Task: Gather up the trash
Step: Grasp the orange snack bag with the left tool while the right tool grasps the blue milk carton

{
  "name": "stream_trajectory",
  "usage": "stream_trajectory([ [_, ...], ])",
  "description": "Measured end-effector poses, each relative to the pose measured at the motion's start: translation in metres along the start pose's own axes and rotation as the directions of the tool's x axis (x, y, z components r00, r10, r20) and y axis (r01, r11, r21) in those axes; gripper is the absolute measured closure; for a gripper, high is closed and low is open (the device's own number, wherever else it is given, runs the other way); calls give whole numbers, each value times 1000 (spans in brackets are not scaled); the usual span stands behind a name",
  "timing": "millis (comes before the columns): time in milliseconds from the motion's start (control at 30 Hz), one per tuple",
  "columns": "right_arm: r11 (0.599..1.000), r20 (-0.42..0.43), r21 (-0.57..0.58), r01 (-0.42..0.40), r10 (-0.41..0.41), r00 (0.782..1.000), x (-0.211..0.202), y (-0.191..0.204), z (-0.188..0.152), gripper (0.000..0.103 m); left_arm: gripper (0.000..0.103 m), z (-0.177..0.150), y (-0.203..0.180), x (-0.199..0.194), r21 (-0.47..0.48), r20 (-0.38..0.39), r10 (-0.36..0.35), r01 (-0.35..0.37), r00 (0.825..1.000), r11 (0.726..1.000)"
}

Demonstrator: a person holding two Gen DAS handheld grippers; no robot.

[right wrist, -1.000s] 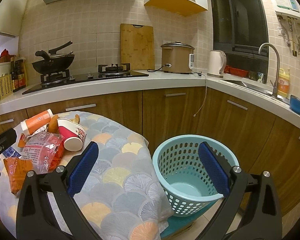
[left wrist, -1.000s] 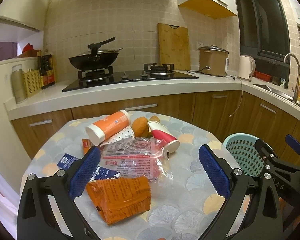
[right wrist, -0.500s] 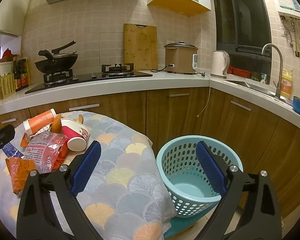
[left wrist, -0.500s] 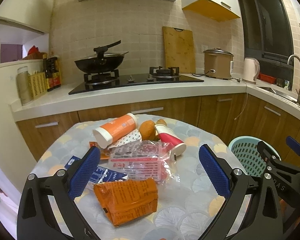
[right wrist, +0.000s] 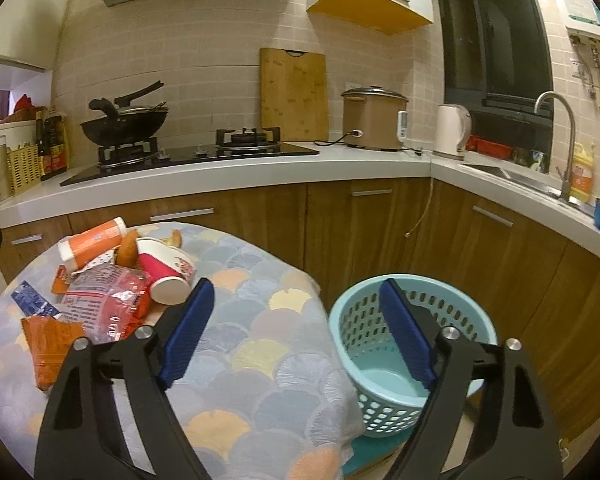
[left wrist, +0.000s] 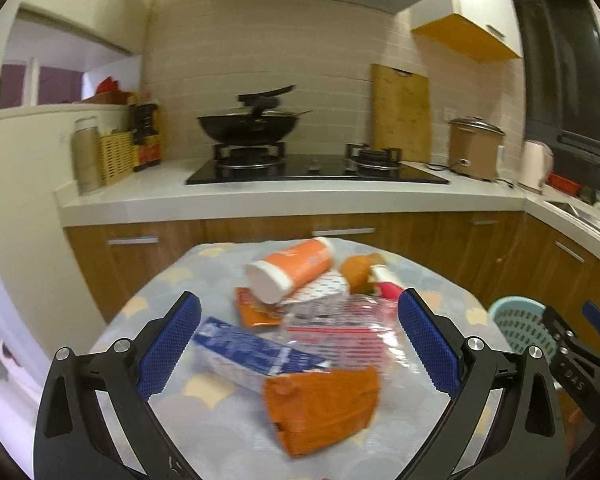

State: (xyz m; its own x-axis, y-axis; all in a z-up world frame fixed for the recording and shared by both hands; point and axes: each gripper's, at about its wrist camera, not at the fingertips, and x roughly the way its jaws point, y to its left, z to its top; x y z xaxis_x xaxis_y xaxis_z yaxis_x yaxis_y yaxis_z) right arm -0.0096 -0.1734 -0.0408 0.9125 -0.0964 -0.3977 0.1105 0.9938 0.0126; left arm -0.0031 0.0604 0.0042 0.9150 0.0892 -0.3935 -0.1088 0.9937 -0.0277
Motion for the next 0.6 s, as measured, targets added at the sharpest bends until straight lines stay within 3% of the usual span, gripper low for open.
stream_trajectory([
  [133,999,-18,-21,-40,39,999,3,14,-2,34,7,-3,19,7,-24,-40,13,-14,999,1000],
  [267,994,-42,-50,-93,91,995,7,29,-4,44,8,-17,33,19,-45,-119,-29,24,992,999],
  [400,988,-63,-80,-134,129,990,11,43,-10,45,8,-43,37,37,-78,-213,-108,93,971,993],
  [600,975,-98,-120,-188,177,979,18,59,-20,45,11,-70,17,61,-75,-312,-155,138,937,988],
])
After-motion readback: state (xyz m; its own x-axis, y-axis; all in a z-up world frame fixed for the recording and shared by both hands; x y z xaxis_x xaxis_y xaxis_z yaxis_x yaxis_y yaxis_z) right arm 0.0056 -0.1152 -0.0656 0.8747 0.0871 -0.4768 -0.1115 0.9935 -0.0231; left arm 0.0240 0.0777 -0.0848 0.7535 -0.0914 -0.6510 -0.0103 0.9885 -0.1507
